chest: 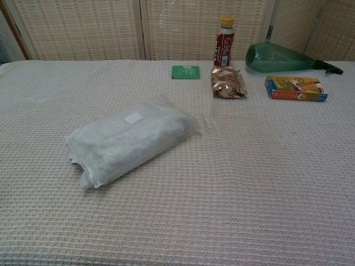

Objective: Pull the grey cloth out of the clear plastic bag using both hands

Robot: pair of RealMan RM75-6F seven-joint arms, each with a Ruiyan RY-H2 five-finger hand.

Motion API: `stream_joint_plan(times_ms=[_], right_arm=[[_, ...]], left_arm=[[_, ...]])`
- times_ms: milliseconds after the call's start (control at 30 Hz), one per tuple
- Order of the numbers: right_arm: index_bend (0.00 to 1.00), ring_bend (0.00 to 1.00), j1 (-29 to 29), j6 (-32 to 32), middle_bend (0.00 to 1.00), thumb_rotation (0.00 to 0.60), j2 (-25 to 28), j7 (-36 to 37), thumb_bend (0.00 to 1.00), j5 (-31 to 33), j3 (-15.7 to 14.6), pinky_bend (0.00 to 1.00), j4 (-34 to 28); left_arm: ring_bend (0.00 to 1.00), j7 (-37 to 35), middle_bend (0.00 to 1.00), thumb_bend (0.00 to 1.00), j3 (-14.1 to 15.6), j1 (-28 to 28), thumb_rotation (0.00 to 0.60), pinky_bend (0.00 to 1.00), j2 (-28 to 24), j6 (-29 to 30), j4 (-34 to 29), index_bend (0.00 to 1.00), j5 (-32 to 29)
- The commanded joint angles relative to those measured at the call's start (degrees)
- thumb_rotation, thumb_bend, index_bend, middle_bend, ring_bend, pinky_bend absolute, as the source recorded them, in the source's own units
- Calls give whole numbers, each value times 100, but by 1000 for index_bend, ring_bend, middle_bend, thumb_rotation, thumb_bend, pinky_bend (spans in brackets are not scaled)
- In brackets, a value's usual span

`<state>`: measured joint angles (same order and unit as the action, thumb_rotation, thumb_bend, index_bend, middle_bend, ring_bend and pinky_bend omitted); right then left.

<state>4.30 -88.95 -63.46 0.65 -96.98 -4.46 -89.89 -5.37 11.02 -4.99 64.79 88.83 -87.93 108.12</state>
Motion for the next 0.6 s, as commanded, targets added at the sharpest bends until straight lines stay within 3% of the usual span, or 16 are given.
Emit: stream_joint_plan(times_ms=[33,200,367,467,533,600], right_arm=[[0,0,-1,18,0,600,-11,-16,101,10,19,0,-1],[0,0,-46,-66,0,600,14,-18,102,-67,30,0,-18],[0,0,-114,-162,0,600,68,-26,100,-157,5,0,-61],[0,0,-116,-130,0,600,36,-81,100,-167,15,0,-86],[0,0,-94,-44,0,600,11,-135,101,-173,4,0,-94],[0,0,-66,39,0,600,-21,-186,100,-191,-6,0,-111]], left_arm=[[134,27,221,200,30,-17,293,244,44,-55,21,292,30],[145,-170,248,201,188,-44,311,312,258,-73,121,297,303],[288,-491,390,201,408,-52,370,531,580,-119,218,341,574],[541,-696,622,203,366,17,465,767,1098,129,344,425,736],[813,-705,871,217,331,28,582,949,1423,182,506,555,826],[953,-629,982,232,267,16,600,999,1774,136,621,623,853]])
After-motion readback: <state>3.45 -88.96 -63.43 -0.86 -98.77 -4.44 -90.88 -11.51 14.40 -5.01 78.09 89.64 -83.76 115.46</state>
